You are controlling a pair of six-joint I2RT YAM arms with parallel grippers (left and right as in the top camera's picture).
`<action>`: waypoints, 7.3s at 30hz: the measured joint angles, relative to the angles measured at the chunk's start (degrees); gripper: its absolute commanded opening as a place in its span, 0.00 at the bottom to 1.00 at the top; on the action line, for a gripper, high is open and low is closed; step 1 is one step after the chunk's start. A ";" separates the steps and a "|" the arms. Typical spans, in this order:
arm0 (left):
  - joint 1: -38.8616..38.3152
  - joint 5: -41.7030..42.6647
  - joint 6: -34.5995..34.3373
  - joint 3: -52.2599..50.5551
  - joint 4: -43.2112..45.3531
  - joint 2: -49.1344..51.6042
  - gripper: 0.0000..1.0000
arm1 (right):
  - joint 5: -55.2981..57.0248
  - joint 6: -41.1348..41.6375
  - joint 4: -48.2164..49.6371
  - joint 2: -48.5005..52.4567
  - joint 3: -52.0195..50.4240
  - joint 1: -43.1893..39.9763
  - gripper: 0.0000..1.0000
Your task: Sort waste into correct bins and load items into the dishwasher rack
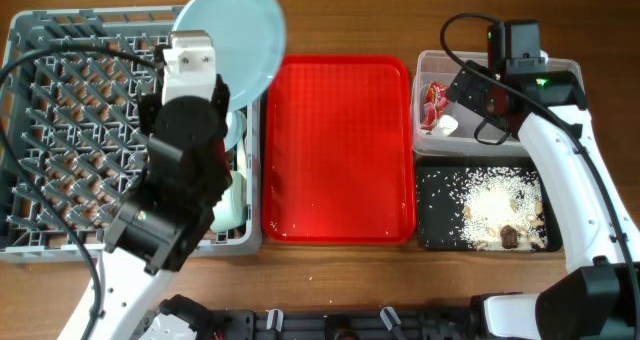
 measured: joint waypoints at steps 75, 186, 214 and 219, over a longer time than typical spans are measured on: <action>29.11 46.51 -12.87 30.10 -34.82 44.44 0.27 | 0.00 0.00 0.00 0.00 0.00 0.00 1.00; 18.62 42.91 -36.11 25.40 -36.72 11.32 1.00 | -0.02 0.00 0.00 -2.34 -0.11 0.81 1.00; 18.62 43.32 -36.11 25.35 -36.85 11.32 1.00 | -12.41 -20.55 64.72 -87.08 -66.31 5.31 1.00; 18.62 43.32 -36.11 25.35 -36.85 11.32 1.00 | -12.96 -20.31 63.95 -87.43 -74.36 5.33 1.00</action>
